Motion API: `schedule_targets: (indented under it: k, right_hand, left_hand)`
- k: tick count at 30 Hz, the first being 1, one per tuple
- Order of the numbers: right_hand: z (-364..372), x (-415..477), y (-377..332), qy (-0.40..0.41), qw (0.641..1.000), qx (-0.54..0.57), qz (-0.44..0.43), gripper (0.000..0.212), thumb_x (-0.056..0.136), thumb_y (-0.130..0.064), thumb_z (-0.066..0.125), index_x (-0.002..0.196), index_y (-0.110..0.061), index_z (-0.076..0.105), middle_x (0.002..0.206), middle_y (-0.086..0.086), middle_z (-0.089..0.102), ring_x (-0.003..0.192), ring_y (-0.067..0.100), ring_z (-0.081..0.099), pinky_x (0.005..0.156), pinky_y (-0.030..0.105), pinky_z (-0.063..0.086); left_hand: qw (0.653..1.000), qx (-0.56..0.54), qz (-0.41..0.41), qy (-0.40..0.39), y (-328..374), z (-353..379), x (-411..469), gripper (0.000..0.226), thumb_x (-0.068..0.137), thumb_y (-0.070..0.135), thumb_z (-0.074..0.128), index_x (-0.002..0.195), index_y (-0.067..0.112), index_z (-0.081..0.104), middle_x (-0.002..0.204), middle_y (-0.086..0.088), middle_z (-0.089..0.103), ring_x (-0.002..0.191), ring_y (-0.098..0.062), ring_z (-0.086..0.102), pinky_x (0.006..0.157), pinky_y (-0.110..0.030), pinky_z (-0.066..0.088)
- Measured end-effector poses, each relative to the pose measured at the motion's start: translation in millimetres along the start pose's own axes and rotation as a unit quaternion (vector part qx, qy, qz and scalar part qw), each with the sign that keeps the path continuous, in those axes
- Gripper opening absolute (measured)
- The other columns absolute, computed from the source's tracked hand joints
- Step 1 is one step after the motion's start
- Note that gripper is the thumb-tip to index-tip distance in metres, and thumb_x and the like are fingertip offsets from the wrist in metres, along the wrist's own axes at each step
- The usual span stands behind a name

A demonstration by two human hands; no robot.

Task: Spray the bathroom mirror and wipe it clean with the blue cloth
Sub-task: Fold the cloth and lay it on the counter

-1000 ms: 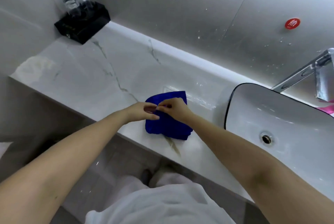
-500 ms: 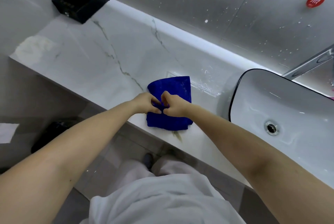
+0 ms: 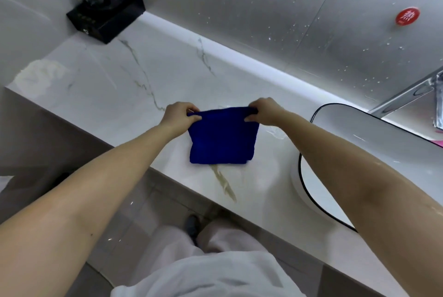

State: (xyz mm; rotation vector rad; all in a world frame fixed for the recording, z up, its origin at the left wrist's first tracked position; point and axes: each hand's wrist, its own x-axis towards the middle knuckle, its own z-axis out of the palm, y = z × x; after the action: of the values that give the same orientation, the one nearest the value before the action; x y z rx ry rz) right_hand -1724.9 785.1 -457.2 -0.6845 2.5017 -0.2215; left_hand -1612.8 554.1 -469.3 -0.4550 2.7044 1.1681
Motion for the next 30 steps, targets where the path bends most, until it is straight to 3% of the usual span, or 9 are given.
schedule_targets:
  k: [5, 8, 11, 13, 15, 19, 24, 27, 30]
  right_hand:
    - [13.3, 39.5, -2.2, 0.021, 0.996, -0.006, 0.085, 0.03, 0.092, -0.02, 0.052, 0.12, -0.011, 0.057, 0.118, 0.009, 0.059, 0.107, 0.027, 0.054, 0.083, 0.037, 0.047]
    - [45.4, 51.7, 2.9, 0.07, 0.99, 0.075, 0.093, 0.046, 0.093, -0.029, 0.05, 0.137, -0.018, 0.039, 0.136, 0.009, 0.047, 0.121, 0.027, 0.047, 0.095, 0.043, 0.044]
    - [86.2, 56.5, 8.3, -0.029, 0.997, 0.05, 0.06, 0.066, 0.095, -0.047, 0.041, 0.15, -0.026, 0.012, 0.158, 0.003, 0.011, 0.144, 0.025, 0.014, 0.113, 0.053, 0.022]
    - [110.6, 55.4, 13.0, -0.065, 0.996, -0.002, 0.053, 0.066, 0.097, -0.055, 0.025, 0.15, -0.03, -0.006, 0.159, -0.002, -0.013, 0.146, 0.024, -0.009, 0.116, 0.056, 0.004]
    - [120.9, 56.9, 17.0, -0.052, 0.997, -0.017, 0.048, 0.064, 0.097, -0.056, 0.016, 0.148, -0.032, -0.012, 0.157, -0.002, -0.02, 0.145, 0.024, -0.016, 0.115, 0.056, -0.002]
    - [111.3, 60.5, 16.1, -0.053, 0.997, -0.023, 0.055, 0.064, 0.097, -0.055, 0.021, 0.149, -0.033, -0.007, 0.158, -0.003, -0.015, 0.146, 0.024, -0.01, 0.114, 0.058, 0.001]
    - [137.0, 18.2, -11.3, 0.066, 0.993, 0.075, 0.063, 0.056, 0.099, -0.032, 0.033, 0.15, -0.026, 0.01, 0.16, 0.002, 0.005, 0.146, 0.029, 0.001, 0.116, 0.053, 0.014]
    - [167.1, -16.8, -17.3, 0.084, 0.993, 0.075, 0.037, 0.053, 0.1, -0.038, 0.031, 0.15, -0.027, 0.017, 0.16, 0.001, 0.005, 0.146, 0.028, -0.002, 0.118, 0.048, 0.01]
    - [177.9, -33.6, -8.6, 0.061, 0.994, 0.09, 0.008, 0.066, 0.094, -0.05, 0.041, 0.15, -0.026, 0.016, 0.159, -0.003, 0.0, 0.146, 0.022, -0.008, 0.12, 0.039, 0.004]
  left_hand:
    - [0.999, -0.001, -0.029, 0.015, -9.0, 14.9, 25.4, 0.03, 0.088, 0.002, 0.051, 0.115, 0.011, 0.061, 0.119, -0.008, 0.062, 0.107, -0.02, 0.056, 0.086, -0.021, 0.04]
    - [0.997, -0.021, -0.072, 0.016, -28.2, 38.0, 32.6, 0.049, 0.087, 0.005, 0.052, 0.135, 0.013, 0.042, 0.134, -0.009, 0.049, 0.118, -0.023, 0.049, 0.091, -0.023, 0.037]
    - [0.993, -0.005, -0.115, 0.017, -50.8, 64.1, 31.3, 0.071, 0.087, 0.019, 0.06, 0.146, 0.015, 0.021, 0.147, -0.007, 0.035, 0.131, -0.025, 0.039, 0.106, -0.033, 0.034]
    - [0.993, 0.059, -0.082, 0.061, -62.4, 77.3, 29.3, 0.062, 0.088, 0.024, 0.058, 0.143, 0.016, 0.029, 0.143, -0.005, 0.041, 0.129, -0.024, 0.041, 0.107, -0.038, 0.034]
    - [0.986, 0.124, -0.049, 0.098, -68.4, 83.3, 29.5, 0.049, 0.089, 0.026, 0.056, 0.135, 0.018, 0.042, 0.137, -0.004, 0.049, 0.125, -0.024, 0.043, 0.107, -0.038, 0.033]
    - [0.981, 0.133, -0.094, 0.102, -63.3, 76.3, 30.4, 0.049, 0.086, 0.036, 0.06, 0.131, 0.021, 0.046, 0.132, -0.006, 0.05, 0.121, -0.027, 0.045, 0.101, -0.039, 0.036]
    - [0.98, -0.021, -0.19, 0.064, -56.3, 75.1, -5.4, 0.061, 0.082, 0.047, 0.064, 0.128, 0.013, 0.045, 0.122, -0.007, 0.056, 0.107, -0.023, 0.055, 0.08, -0.028, 0.043]
    - [0.985, -0.016, -0.169, -0.005, -52.1, 86.7, -33.2, 0.053, 0.084, 0.043, 0.064, 0.124, 0.011, 0.052, 0.12, -0.008, 0.061, 0.108, -0.023, 0.057, 0.08, -0.023, 0.041]
    - [0.979, -0.023, -0.203, -0.015, -49.7, 91.2, -38.3, 0.048, 0.086, 0.039, 0.063, 0.122, 0.009, 0.054, 0.12, -0.009, 0.061, 0.107, -0.024, 0.056, 0.076, -0.023, 0.04]
